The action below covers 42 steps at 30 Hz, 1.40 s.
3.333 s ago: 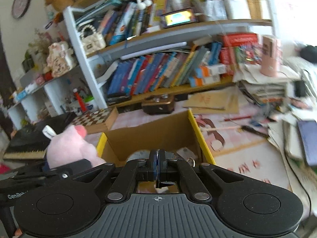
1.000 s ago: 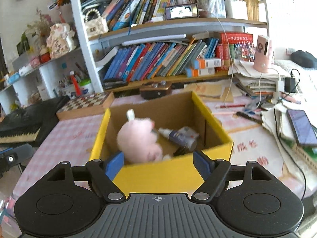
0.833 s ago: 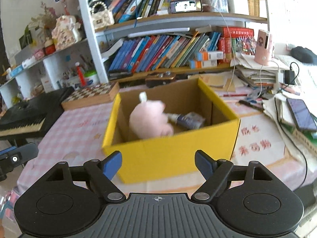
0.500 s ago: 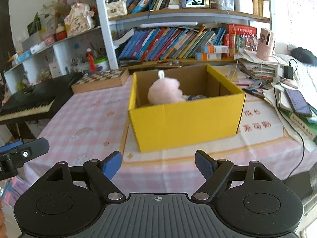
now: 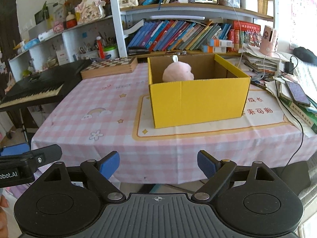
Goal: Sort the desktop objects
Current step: 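Withdraw both open tools from the box back over the table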
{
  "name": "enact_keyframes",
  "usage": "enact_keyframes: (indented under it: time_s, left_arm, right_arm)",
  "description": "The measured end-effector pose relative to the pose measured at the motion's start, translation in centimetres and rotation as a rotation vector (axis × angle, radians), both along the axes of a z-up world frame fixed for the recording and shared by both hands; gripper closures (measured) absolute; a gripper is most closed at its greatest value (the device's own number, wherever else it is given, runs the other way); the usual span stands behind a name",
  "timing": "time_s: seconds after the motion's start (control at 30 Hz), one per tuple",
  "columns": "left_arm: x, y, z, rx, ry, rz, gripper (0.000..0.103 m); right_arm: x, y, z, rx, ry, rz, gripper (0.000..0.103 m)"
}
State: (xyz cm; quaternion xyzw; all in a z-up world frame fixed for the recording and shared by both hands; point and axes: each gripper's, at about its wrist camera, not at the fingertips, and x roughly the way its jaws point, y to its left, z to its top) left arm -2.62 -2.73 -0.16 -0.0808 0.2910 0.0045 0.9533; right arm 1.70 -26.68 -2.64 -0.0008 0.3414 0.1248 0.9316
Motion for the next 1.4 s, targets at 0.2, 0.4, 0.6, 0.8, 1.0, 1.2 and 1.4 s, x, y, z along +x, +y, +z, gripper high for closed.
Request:
enact_keyframes:
  time_s: [0.2,0.4,0.6,0.8,1.0,1.2,1.4]
  left_arm:
    - [-0.51,0.04,-0.05,0.002,0.002,0.0,0.0]
    - [-0.81,0.2,-0.38,-0.006,0.036,-0.001,0.0]
    - [-0.96,0.27,-0.34,-0.006,0.033,-0.005,0.0]
    - [-0.76,0.1,-0.25,0.004,0.031,-0.019,0.0]
    - [-0.61,0.07,-0.28,0.006,0.032,-0.025,0.0]
    - [-0.42,0.22,-0.51,-0.002,0.045,-0.023,0.0]
    - [-0.33,0.54,-0.75,-0.005,0.048,-0.019,0.0]
  right_arm:
    - [-0.62,0.05,-0.11,-0.015,0.007,-0.018,0.015]
    - [-0.85,0.09,-0.43,-0.026,0.03,-0.03,0.014]
    - [-0.94,0.08,-0.69,-0.025,0.045,-0.034,0.014]
    - [-0.87,0.3,-0.72,-0.028,0.048,-0.029,0.014]
    - [-0.76,0.46,-0.8,-0.031,0.052,-0.029,0.014]
    - [-0.59,0.55,-0.9,-0.031,0.058,-0.029,0.014]
    - [-0.37,0.65,-0.99,-0.032,0.066,-0.031,0.014]
